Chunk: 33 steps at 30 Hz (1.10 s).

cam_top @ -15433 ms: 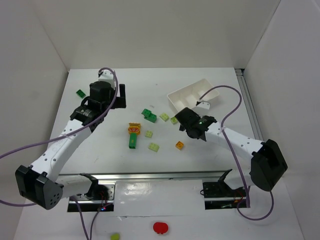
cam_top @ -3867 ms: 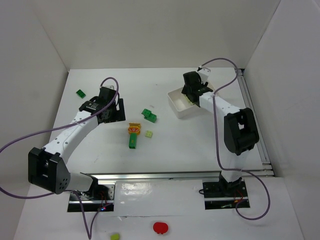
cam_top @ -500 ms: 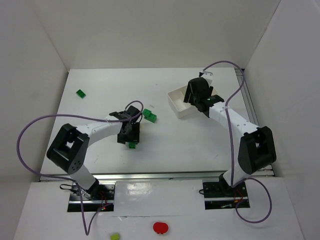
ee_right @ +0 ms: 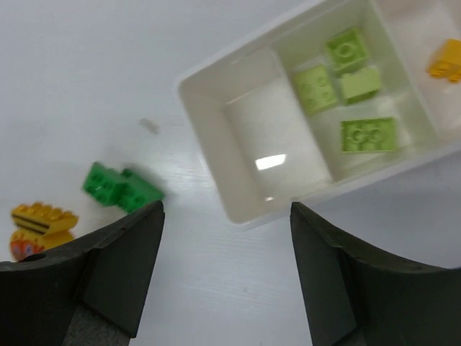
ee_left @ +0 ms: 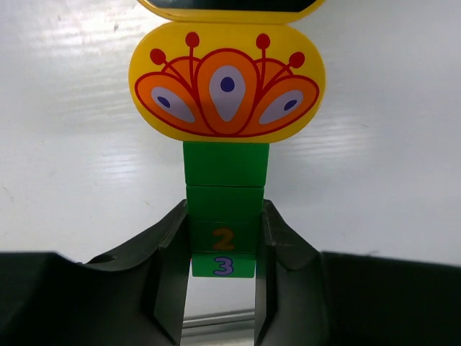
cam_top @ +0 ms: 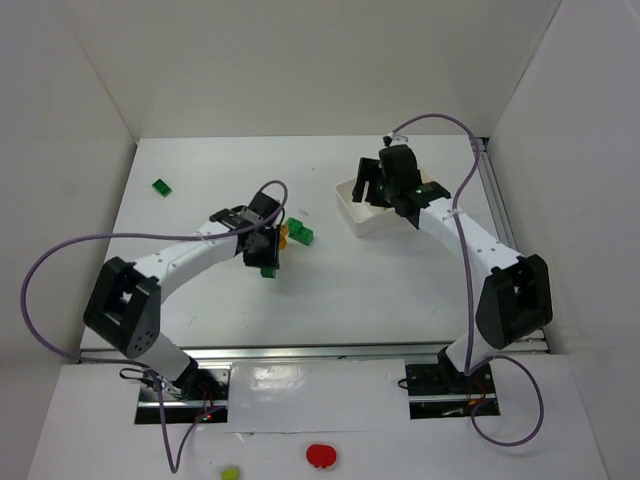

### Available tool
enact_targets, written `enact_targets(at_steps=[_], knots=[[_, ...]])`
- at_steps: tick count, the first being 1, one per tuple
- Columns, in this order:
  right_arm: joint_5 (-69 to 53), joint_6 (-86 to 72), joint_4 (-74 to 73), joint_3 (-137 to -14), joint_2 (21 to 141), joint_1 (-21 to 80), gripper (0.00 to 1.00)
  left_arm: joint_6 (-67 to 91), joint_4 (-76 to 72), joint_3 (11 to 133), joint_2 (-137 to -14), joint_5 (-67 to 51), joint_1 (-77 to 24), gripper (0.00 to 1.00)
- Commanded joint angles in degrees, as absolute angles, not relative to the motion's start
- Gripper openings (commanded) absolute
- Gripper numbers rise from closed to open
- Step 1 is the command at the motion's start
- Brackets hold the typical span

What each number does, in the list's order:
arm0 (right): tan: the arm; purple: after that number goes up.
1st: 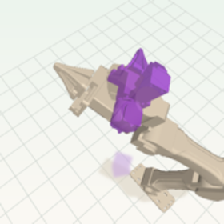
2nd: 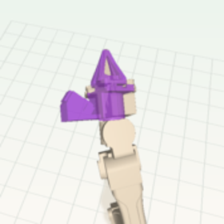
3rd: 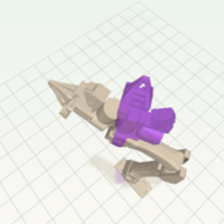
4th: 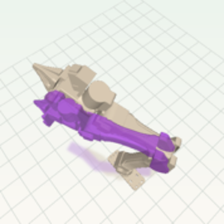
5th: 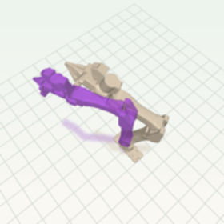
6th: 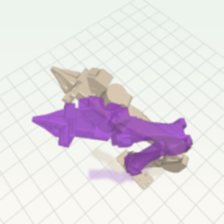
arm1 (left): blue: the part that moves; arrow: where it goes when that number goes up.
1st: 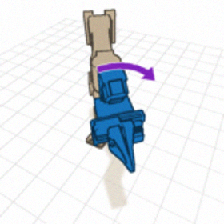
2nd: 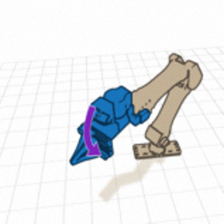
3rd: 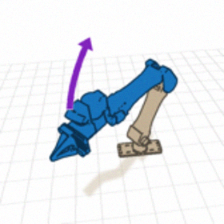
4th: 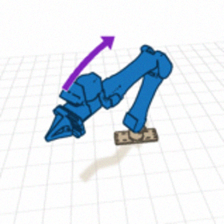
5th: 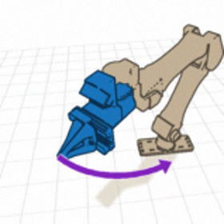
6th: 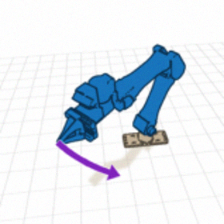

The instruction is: Sort the legos into containers by color

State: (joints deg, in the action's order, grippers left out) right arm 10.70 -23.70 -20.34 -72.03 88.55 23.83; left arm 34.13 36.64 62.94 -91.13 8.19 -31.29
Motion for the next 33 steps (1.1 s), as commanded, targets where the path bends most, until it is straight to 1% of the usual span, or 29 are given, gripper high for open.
enact_targets(at_steps=[1,2,3,4,6,12,14,21,26,27,30,31,33], knots=[[-6.20,-22.41,-20.83,-77.25,88.76,21.63,0.79,26.99,38.32,67.15,-83.24,2.83,-31.38,0.00],[-13.46,-22.41,-20.83,-77.26,88.77,21.62,0.82,25.85,38.32,67.15,-82.10,1.16,-31.38,0.00],[-16.93,-23.46,-19.52,-78.04,89.55,21.62,0.88,24.19,36.75,67.15,-79.48,-1.55,-31.38,0.00],[-19.83,-24.42,-19.51,-78.05,90.43,21.62,0.88,23.65,36.74,66.45,-78.15,-2.54,-31.38,0.00],[-27.98,-27.49,-16.45,-78.05,90.44,22.23,0.92,23.12,34.02,65.05,-75.86,-3.77,-31.38,0.00],[-38.74,-33.31,-8.80,-76.82,92.89,25.13,0.97,23.12,31.21,63.19,-72.34,-6.58,-31.38,0.00],[-40.25,-33.84,-8.09,-76.82,92.90,26.09,0.99,23.12,31.20,63.19,-72.33,-7.12,-31.38,0.00],[-42.97,-34.89,-5.54,-75.67,93.43,27.15,0.99,23.64,30.59,63.19,-70.58,-6.59,-31.38,0.00],[-44.30,-33.40,-8.44,-79.71,97.90,30.23,0.99,23.64,30.59,62.67,-69.53,-6.59,-31.38,0.00],[-44.30,-33.40,-7.92,-79.72,98.43,30.76,0.98,23.64,30.59,62.67,-69.52,-6.59,-31.38,0.00],[-44.91,-34.10,-6.15,-79.72,99.66,32.34,0.89,23.64,30.59,62.14,-68.99,-6.59,-31.38,0.00],[-44.91,-34.62,-4.85,-79.11,100.36,33.04,0.85,23.64,30.59,62.14,-68.47,-6.59,-31.38,0.00],[-44.13,-36.55,-2.82,-78.23,100.37,33.57,0.68,23.64,30.59,61.62,-68.47,-6.59,-31.38,0.00]])
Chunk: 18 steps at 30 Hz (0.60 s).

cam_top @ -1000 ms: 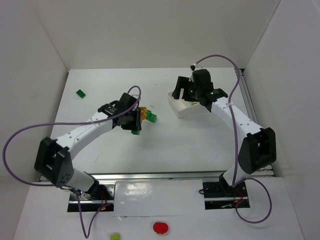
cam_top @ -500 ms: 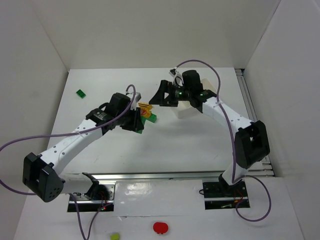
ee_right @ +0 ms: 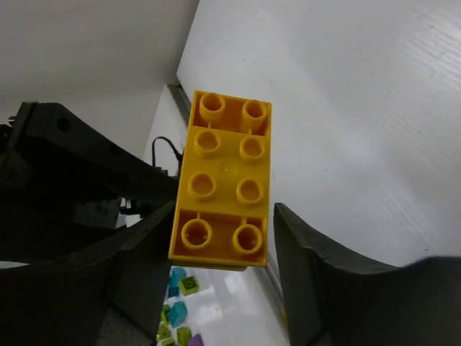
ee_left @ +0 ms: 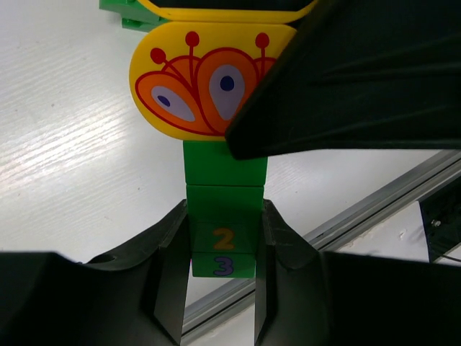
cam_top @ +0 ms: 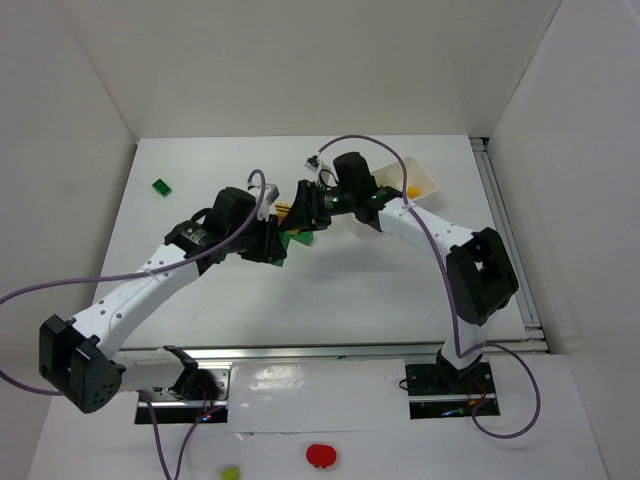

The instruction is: Sort the legos into containers by color

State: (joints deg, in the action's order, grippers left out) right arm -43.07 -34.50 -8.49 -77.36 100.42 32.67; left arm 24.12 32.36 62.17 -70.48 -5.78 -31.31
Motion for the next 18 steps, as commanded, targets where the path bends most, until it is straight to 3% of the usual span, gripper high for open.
enact_targets(at_steps=[1,2,8,10,18], knots=[[-42.38,-37.52,-0.55,-76.92,100.37,33.57,0.59,23.64,30.59,61.61,-68.47,-6.59,-31.38,0.00],[-41.75,-39.44,0.86,-76.03,99.50,33.57,0.48,23.12,30.59,60.92,-68.47,-6.59,-31.38,0.00],[-37.27,-38.50,0.45,-75.32,97.03,33.05,0.46,23.12,29.98,58.45,-67.42,-6.59,-31.38,0.00],[-36.31,-37.88,-0.79,-75.84,97.03,33.05,0.37,23.12,29.97,57.93,-67.41,-6.59,-31.38,0.00],[-27.97,-37.27,-2.54,-73.21,93.69,31.47,0.37,24.25,29.36,54.76,-67.41,-4.40,-31.38,0.00]])
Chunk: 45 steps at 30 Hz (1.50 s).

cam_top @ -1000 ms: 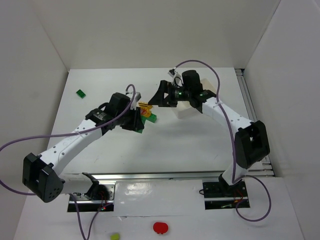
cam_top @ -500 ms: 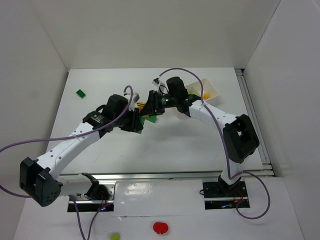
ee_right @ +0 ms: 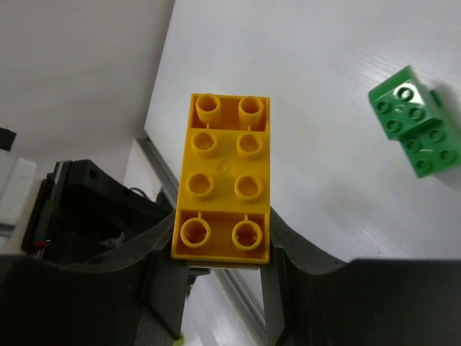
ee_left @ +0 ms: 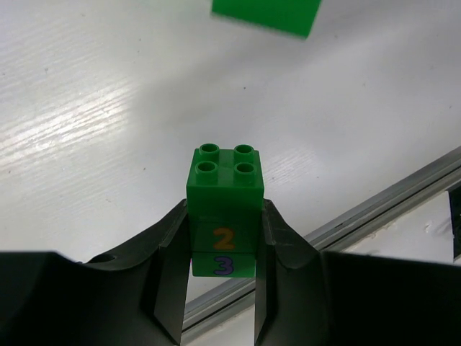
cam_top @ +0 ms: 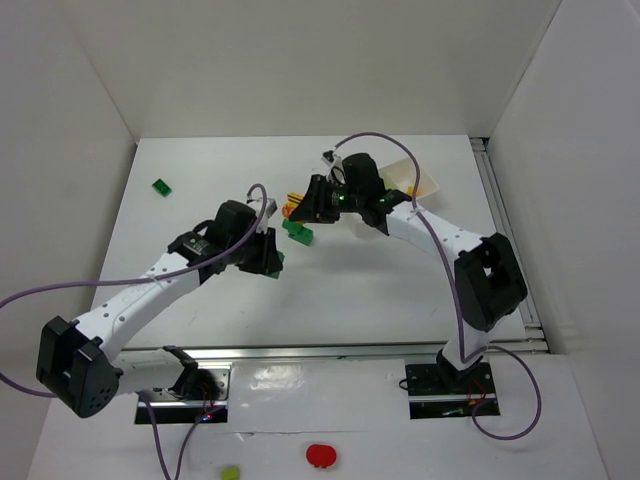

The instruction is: Sort the legos into containers by color

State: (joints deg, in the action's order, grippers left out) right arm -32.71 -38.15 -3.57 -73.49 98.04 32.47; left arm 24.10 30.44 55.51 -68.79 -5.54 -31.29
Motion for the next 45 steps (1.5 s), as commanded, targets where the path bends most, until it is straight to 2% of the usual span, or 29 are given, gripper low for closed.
enact_targets(at_steps=[1,5,14,15,16,17,18,20,22,24,26,29,33,37,40,45], knots=[[-26.82,-35.61,-3.51,-73.21,92.91,31.46,0.37,25.48,29.36,54.76,-68.02,-2.65,-31.38,0.00],[-24.08,-34.28,-6.06,-71.90,91.15,29.80,0.37,29.61,30.14,55.89,-72.14,2.89,-29.72,0.00],[-21.80,-32.52,-10.89,-65.65,84.47,24.53,0.37,33.40,34.45,67.31,-98.16,5.62,-25.40,0.00],[-21.80,-32.52,-10.90,-64.87,83.59,24.52,0.37,33.40,34.45,68.63,-99.48,5.10,-24.88,0.03],[-22.32,-32.52,-11.51,-64.08,83.58,23.74,0.37,33.40,34.45,69.16,-100.71,5.10,-24.87,0.12],[-23.28,-32.52,-11.51,-64.07,82.89,22.77,0.37,32.53,34.45,69.17,-101.77,4.49,-24.26,0.29],[-23.90,-32.52,-11.51,-63.20,82.36,22.76,0.37,31.82,34.98,70.65,-102.56,3.87,-24.26,0.63],[-26.10,-31.91,-11.51,-62.67,82.35,21.28,0.37,30.95,36.38,71.19,-102.57,3.87,-23.73,0.82],[-27.50,-31.29,-11.51,-62.67,81.83,20.66,0.37,29.45,37.61,73.20,-99.25,3.35,-23.12,0.94],[-30.75,-30.76,-10.73,-61.97,81.83,20.13,0.37,27.52,39.81,75.57,-96.34,1.68,-21.89,0.94],[-35.04,-30.15,-8.88,-61.96,81.83,19.60,0.37,25.94,40.34,76.90,-91.77,-0.69,-21.36,0.90],[-41.27,-30.15,-4.95,-61.35,81.83,19.60,0.37,22.51,37.81,77.61,-86.68,-12.27,-20.74,0.84],[-50.33,-33.03,2.36,-60.12,82.35,19.60,0.37,23.10,25.34,70.59,-82.80,-36.49,-19.60,0.86],[-55.80,-34.28,7.03,-60.12,82.35,19.60,0.37,27.66,14.79,65.14,-82.79,-49.43,-19.60,0.86],[-57.13,-31.66,5.37,-60.90,82.88,20.74,0.37,32.59,6.26,62.85,-82.79,-55.26,-19.60,0.86],[-57.13,-30.23,3.24,-61.96,83.41,22.41,0.37,34.89,1.42,62.31,-82.27,-57.74,-19.60,0.88]])
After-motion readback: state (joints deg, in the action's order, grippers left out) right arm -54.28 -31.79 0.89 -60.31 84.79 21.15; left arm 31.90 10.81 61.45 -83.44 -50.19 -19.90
